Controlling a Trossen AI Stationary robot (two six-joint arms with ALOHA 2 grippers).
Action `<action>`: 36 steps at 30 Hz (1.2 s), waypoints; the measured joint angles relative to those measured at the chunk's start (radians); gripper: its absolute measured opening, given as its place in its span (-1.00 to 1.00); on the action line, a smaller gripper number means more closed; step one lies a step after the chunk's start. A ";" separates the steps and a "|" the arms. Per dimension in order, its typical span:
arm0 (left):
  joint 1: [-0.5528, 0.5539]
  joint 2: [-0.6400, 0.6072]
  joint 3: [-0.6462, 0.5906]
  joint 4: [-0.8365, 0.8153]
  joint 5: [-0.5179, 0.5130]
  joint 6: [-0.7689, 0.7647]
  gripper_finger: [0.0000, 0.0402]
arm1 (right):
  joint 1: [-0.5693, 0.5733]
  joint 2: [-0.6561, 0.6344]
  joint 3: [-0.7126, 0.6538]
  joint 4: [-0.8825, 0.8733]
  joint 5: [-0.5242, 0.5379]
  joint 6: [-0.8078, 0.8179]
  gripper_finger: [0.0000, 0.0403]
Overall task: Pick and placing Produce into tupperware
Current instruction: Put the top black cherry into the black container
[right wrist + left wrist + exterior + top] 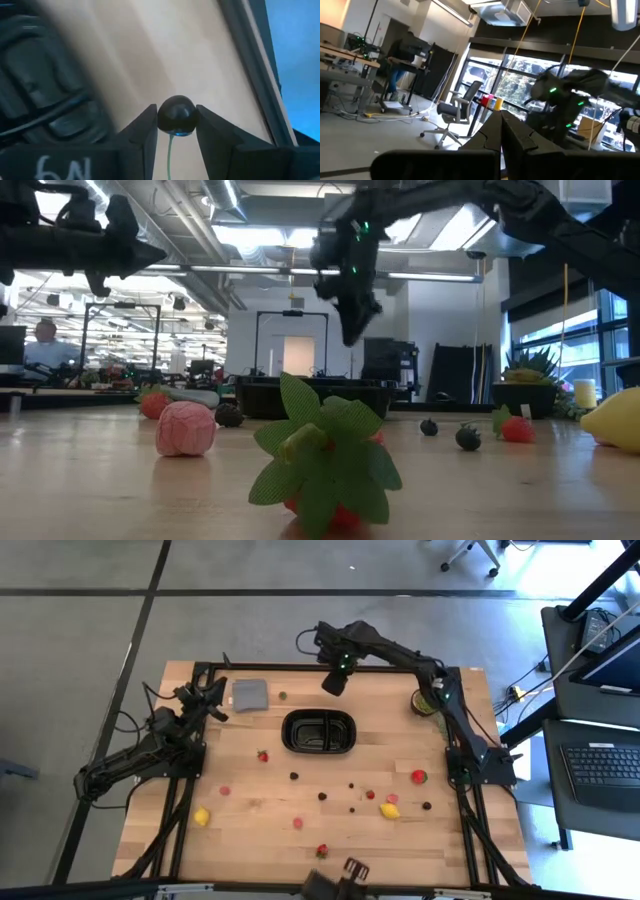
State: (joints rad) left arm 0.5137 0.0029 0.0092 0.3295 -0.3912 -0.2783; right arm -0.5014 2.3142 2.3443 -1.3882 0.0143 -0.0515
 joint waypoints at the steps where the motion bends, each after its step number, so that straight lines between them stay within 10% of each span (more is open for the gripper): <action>1: 0.000 0.000 0.000 0.000 0.000 0.000 -1.00 | 0.022 -0.001 0.014 -0.006 0.000 0.013 -0.40; 16: 0.000 0.000 0.000 0.001 0.000 0.000 -1.00 | 0.300 -0.013 -0.007 0.164 -0.060 0.045 -0.40; 36: 0.000 0.000 0.000 0.001 0.000 0.000 -1.00 | 0.287 0.169 -0.008 0.203 -0.060 0.042 -0.40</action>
State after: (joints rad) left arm 0.5137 0.0029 0.0090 0.3302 -0.3916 -0.2783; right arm -0.2145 2.4836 2.3363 -1.1856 -0.0456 -0.0091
